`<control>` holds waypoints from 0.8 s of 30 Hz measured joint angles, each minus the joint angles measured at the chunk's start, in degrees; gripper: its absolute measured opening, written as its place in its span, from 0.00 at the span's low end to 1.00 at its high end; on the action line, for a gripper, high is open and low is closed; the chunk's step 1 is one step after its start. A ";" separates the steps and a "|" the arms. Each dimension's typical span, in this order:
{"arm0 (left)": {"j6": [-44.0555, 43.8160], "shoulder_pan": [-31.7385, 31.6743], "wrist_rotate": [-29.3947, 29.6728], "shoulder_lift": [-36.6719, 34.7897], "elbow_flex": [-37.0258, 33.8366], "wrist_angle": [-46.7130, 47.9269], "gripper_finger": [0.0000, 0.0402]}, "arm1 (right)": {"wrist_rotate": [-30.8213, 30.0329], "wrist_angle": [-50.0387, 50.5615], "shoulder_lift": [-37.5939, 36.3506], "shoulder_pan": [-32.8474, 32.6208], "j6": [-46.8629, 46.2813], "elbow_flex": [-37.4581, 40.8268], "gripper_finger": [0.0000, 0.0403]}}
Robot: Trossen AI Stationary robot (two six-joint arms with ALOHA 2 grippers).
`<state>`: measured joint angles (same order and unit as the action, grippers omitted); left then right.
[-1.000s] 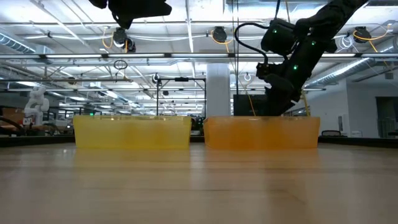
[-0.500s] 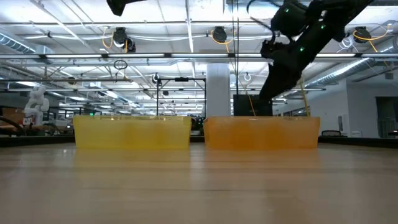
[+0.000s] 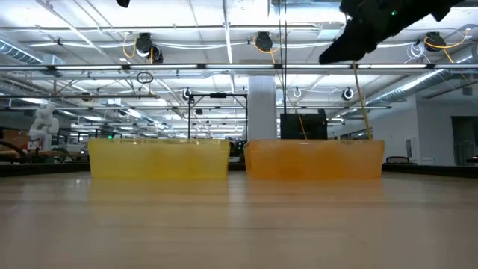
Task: Pick and place medicine bottles into bin by pill shape (circle, oval)
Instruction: Return to Home Position
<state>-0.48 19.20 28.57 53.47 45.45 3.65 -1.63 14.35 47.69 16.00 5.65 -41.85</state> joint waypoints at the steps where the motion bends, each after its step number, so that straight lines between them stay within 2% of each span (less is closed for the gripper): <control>1: 0.29 0.00 -0.13 -0.31 0.00 0.32 0.28 | 0.02 0.00 -0.94 -0.43 0.18 0.00 0.26; 8: 2.93 -0.03 -0.53 -0.91 0.00 3.17 0.02 | -1.42 0.46 -5.53 -3.85 3.53 1.19 0.06; 11: 2.39 -0.99 -0.30 -0.91 0.00 3.10 0.02 | -4.28 0.26 -6.47 -5.40 5.29 3.05 0.01; 17: 1.59 -2.75 -0.63 -0.89 -0.77 1.68 0.01 | -5.84 -5.63 -8.27 -7.15 6.44 8.84 0.01; 24: 2.90 -5.47 -6.72 -0.87 -7.71 -7.07 0.01 | -4.68 -10.79 -10.32 -7.48 7.64 15.11 0.00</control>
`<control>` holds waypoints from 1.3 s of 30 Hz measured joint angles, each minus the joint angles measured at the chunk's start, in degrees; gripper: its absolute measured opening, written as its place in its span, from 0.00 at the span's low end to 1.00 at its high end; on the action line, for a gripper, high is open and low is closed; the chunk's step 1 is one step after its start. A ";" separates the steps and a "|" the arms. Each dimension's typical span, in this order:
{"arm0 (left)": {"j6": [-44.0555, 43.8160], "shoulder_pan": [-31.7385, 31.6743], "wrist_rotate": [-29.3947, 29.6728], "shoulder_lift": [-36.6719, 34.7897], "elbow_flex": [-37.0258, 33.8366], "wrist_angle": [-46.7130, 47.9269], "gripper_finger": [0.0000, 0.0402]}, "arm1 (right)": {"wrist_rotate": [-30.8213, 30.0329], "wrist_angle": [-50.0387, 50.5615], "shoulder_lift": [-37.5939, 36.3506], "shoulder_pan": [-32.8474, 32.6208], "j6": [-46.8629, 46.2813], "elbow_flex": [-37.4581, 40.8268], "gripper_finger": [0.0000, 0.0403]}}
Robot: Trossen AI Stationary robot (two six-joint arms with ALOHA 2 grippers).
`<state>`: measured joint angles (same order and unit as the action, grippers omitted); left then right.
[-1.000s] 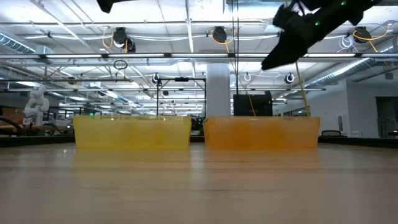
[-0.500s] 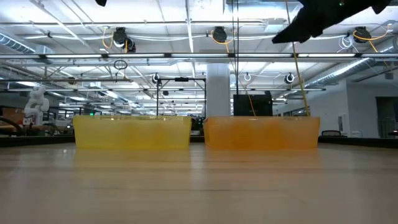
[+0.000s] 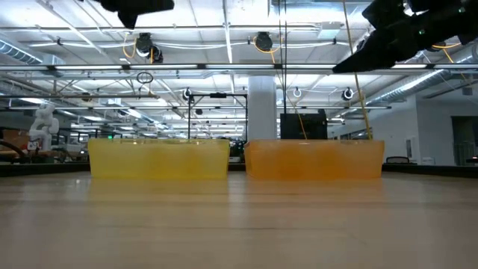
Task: Pick and place medicine bottles into bin by pill shape (circle, oval)
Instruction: Return to Home Position
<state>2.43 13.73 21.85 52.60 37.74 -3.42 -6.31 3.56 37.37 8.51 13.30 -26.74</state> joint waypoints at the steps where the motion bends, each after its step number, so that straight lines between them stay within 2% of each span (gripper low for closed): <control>1: -0.14 -0.24 -0.68 0.02 -1.07 -1.09 0.01 | 0.42 -1.17 -0.20 -0.02 -0.18 0.88 0.00; 5: -1.02 -0.64 -1.02 -0.02 -5.12 -4.47 0.02 | 1.08 -6.06 -0.75 -0.02 -1.90 4.87 0.00; 12: -1.39 -0.98 -1.03 -0.24 -12.08 -11.94 0.02 | 6.47 -15.73 -1.12 -0.04 0.03 11.83 0.00; 19: -1.57 -2.44 -1.03 -0.39 -16.40 -15.54 0.01 | 10.77 -21.33 -1.59 -0.71 2.55 18.00 0.00; 24: -1.23 -5.44 -1.52 -2.69 -19.07 -17.83 0.03 | 11.06 -26.88 -2.81 -2.06 1.07 22.14 0.00; 31: -2.16 -8.62 -9.97 -7.32 -21.06 -18.05 0.01 | 11.09 -25.40 -6.46 -3.81 -0.52 23.86 0.00; 39: -3.05 -8.58 -10.30 -12.54 -25.37 -17.83 0.01 | 11.09 -21.69 -10.89 -5.31 -1.10 23.99 0.00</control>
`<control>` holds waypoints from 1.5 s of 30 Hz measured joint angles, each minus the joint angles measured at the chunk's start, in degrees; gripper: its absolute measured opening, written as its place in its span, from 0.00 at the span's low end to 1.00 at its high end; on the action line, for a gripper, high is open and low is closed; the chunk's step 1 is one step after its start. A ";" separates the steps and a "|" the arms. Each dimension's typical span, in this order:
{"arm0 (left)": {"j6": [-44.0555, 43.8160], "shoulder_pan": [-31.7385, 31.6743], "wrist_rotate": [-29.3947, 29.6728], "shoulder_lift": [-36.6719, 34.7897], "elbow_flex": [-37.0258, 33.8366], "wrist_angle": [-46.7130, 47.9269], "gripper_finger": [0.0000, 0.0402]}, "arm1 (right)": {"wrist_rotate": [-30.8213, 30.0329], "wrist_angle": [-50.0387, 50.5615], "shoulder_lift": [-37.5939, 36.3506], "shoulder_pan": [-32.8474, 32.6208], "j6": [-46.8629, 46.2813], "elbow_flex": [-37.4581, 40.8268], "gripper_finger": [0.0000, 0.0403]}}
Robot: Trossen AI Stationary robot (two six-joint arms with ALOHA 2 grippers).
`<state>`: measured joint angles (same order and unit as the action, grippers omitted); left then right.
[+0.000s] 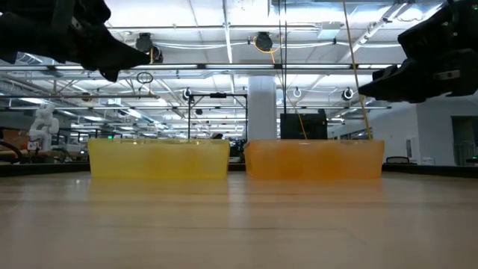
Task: Pick and place medicine bottles into bin by pill shape (circle, oval)
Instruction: Return to Home Position
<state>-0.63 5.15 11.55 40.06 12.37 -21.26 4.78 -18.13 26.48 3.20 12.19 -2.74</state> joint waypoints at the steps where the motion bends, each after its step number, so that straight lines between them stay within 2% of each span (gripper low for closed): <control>1: 0.15 0.00 0.01 -0.70 -0.60 -0.03 0.01 | 0.02 0.49 -0.50 0.00 -0.25 0.00 0.00; 6: 0.00 0.00 0.30 -3.54 -4.39 -0.59 0.01 | 0.01 3.17 -2.69 0.00 0.01 0.06 0.00; 15: -1.56 0.00 0.97 -5.75 -11.87 -7.24 0.01 | 0.09 6.07 -6.83 0.06 0.48 0.11 0.00; 21: -1.64 0.00 0.95 -5.77 -11.83 -7.51 0.01 | 1.50 7.34 -11.78 0.07 0.40 0.13 0.00; 27: -1.58 0.00 0.70 -5.71 -11.83 -7.35 0.02 | -0.21 15.21 -17.85 0.07 -3.38 0.13 0.00; 35: -1.57 0.00 0.59 -5.71 -11.83 -7.30 0.02 | -0.46 16.46 -24.24 0.07 -4.04 1.46 0.00; 39: -1.62 0.00 0.58 -5.71 -11.83 -7.29 0.02 | -3.14 16.82 -24.63 0.04 -5.12 1.95 0.00; 45: -1.60 0.00 0.57 -5.69 -11.81 -7.37 0.02 | 0.31 16.37 -24.85 -0.34 -4.80 1.95 0.00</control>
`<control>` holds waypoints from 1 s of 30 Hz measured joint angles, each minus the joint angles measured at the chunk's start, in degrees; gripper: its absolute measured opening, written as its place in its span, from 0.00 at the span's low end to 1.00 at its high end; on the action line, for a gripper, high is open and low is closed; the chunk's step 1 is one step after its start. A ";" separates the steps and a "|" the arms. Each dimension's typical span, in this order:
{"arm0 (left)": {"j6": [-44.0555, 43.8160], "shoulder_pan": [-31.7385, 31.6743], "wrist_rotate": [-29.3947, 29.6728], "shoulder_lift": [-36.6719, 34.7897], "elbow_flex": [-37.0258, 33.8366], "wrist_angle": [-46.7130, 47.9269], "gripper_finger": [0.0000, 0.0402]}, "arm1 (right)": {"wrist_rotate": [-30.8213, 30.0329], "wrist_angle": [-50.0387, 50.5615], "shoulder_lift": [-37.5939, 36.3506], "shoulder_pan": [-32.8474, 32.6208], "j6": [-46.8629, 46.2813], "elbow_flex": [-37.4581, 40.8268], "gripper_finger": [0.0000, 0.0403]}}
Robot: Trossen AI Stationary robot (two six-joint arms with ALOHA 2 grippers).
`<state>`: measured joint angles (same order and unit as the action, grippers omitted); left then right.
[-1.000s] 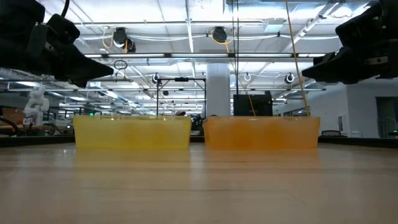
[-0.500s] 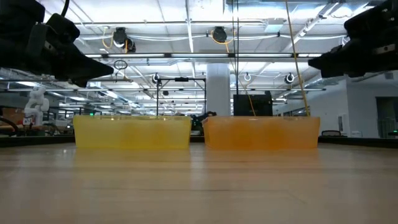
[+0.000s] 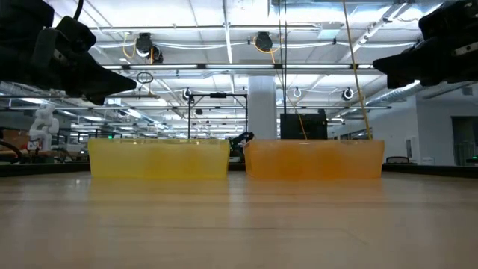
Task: Pick and place medicine bottles into bin by pill shape (circle, oval)
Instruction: Return to Home Position
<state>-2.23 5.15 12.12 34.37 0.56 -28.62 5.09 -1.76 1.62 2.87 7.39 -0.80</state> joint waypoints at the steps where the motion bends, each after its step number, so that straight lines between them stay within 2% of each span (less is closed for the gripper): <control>1: -0.04 0.00 0.00 0.00 0.00 0.02 0.02 | 0.74 -0.08 -0.05 -0.31 0.15 0.00 0.00; 12: 0.31 0.00 -0.04 0.00 0.02 -1.89 0.03 | -2.20 0.40 -0.82 -1.63 -0.65 -0.02 0.00; 22: 1.04 0.02 -0.04 0.00 0.02 -1.99 0.02 | -5.32 0.81 -0.71 -9.73 -1.50 -0.02 0.00; 30: 1.25 0.02 -0.22 -0.02 0.04 -1.50 0.02 | -6.36 0.76 -0.71 -10.83 0.95 -0.02 0.00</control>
<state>-0.98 5.17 11.90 34.35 0.60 -30.12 -1.27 -1.01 0.91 -7.97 8.34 -0.82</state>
